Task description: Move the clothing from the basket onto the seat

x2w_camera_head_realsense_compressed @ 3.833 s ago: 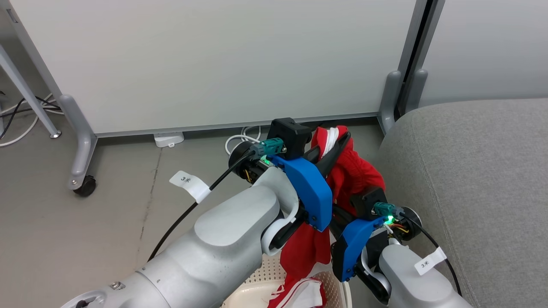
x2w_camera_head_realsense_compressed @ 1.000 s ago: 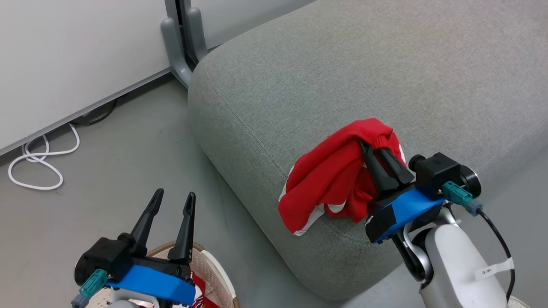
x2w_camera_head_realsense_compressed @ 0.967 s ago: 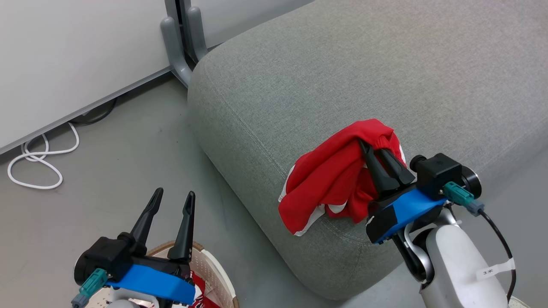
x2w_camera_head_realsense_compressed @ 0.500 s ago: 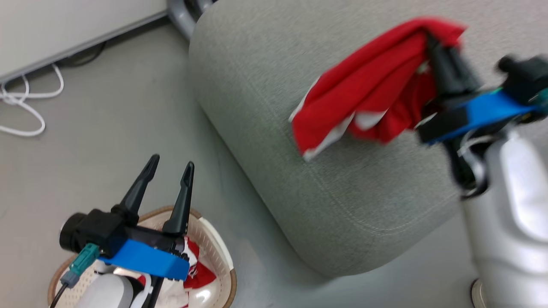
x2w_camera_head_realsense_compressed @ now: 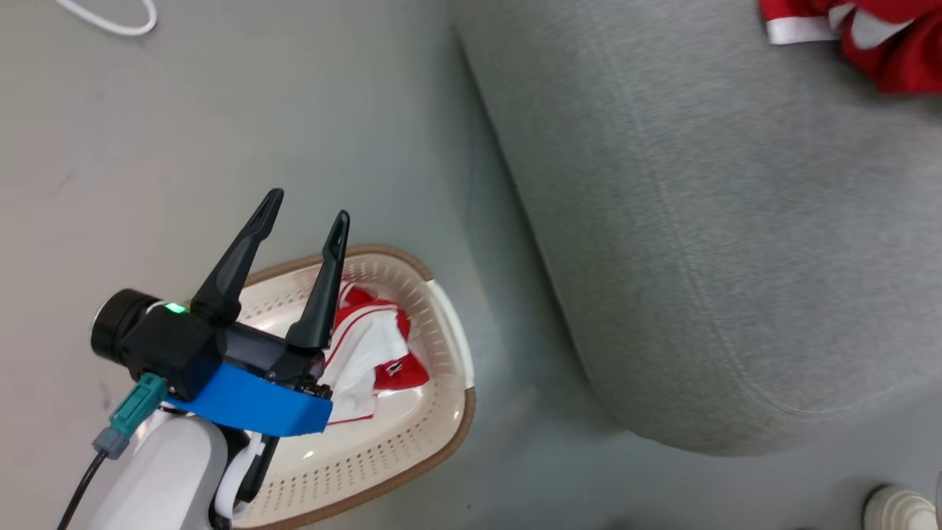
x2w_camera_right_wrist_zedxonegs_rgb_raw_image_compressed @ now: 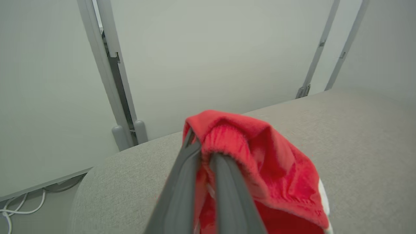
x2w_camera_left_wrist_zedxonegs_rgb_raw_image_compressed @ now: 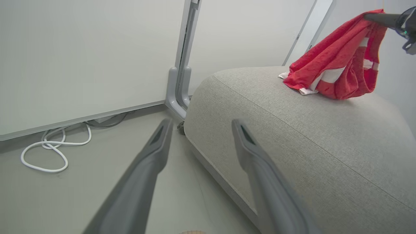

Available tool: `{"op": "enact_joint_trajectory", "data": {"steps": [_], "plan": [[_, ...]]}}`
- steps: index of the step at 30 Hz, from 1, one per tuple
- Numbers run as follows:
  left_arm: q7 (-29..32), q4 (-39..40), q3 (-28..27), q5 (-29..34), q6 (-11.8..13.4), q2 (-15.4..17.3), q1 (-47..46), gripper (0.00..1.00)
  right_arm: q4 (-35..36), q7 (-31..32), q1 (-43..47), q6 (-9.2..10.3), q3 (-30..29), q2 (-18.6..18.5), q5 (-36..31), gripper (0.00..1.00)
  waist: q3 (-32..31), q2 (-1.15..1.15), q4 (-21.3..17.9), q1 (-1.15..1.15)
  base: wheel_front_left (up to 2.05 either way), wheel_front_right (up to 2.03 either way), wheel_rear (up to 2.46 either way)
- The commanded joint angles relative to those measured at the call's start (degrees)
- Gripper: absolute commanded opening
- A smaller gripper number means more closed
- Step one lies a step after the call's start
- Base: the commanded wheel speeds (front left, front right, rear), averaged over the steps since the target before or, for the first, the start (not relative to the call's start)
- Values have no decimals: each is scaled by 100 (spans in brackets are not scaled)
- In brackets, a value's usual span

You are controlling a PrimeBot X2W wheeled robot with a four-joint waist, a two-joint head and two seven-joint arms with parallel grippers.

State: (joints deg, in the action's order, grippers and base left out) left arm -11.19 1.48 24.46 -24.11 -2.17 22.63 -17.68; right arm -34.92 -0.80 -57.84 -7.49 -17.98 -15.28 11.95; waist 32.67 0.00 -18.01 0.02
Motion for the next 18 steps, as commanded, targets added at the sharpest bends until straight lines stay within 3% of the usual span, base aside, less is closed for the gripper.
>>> {"op": "enact_joint_trajectory", "data": {"steps": [1,3,4,5,6,18], "plan": [[-60,-44,24,35,-42,-51,-156,100,-339,130,-87,-1,-46,-38,-139,0,334,0,389,-2,0,0,0],[-128,-96,45,43,-40,-106,-180,100,-707,231,-117,-1,-153,-29,-200,0,333,0,459,-2,0,0,0],[-163,-141,64,44,-53,-133,-178,100,-890,270,-109,-1,-224,-25,-248,32,331,0,486,-2,0,0,0],[-190,-183,80,49,-67,-157,-173,100,-1047,322,-103,-1,-262,6,-279,94,320,0,513,-2,0,0,0],[-221,-229,95,45,-79,-185,-178,100,-1189,339,-91,-2,-283,22,-317,100,301,0,543,-2,0,0,0],[-399,-875,-38,-84,-185,-608,37,100,-1865,-152,409,-1,-254,-22,-619,100,-714,0,695,-2,0,0,0]]}}
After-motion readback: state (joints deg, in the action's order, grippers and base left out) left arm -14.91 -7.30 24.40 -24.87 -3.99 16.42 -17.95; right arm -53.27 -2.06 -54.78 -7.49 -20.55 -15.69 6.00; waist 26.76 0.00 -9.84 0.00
